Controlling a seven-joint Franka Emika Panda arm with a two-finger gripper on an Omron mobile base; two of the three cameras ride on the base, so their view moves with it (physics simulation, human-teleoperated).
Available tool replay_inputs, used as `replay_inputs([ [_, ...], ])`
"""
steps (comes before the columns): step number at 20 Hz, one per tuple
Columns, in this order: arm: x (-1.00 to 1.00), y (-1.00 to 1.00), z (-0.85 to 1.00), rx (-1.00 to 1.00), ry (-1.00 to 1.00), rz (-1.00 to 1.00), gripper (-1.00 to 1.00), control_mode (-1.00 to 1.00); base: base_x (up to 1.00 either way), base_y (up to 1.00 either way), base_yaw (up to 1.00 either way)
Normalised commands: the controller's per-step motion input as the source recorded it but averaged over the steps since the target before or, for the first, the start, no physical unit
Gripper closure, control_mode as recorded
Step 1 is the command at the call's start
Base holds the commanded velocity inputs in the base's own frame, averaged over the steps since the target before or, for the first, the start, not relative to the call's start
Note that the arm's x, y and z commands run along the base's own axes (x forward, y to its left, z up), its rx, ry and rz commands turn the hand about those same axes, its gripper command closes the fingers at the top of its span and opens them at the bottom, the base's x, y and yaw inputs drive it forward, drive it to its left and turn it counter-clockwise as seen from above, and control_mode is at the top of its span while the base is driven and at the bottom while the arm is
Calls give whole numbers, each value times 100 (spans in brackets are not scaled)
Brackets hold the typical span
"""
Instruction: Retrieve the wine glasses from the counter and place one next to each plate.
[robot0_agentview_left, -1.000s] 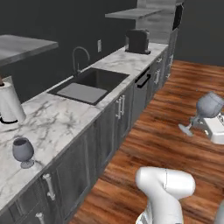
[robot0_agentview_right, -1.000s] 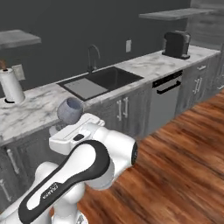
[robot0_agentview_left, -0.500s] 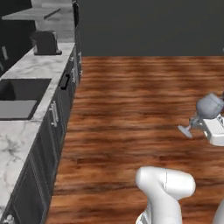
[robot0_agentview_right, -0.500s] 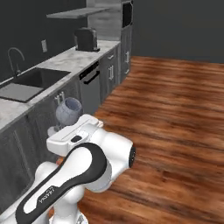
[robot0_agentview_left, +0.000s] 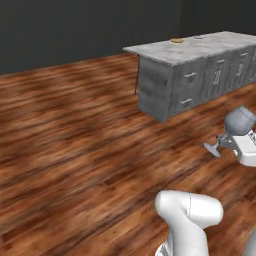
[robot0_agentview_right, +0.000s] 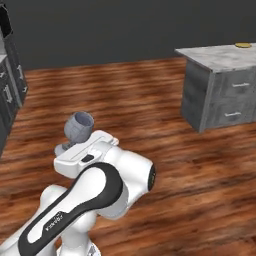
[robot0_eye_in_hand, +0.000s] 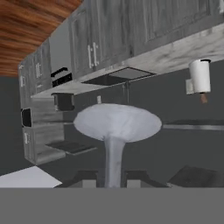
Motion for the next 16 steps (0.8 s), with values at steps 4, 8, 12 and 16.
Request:
replay_inputs([
  [4, 0, 0, 0, 0, 0, 0, 100, 100, 100, -2, -31],
  [8, 0, 0, 0, 0, 0, 0, 100, 100, 100, 0, -17],
  [12, 0, 0, 0, 0, 0, 0, 100, 100, 100, -15, -9],
  [16, 0, 0, 0, 0, 0, 0, 100, 100, 100, -43, -4],
])
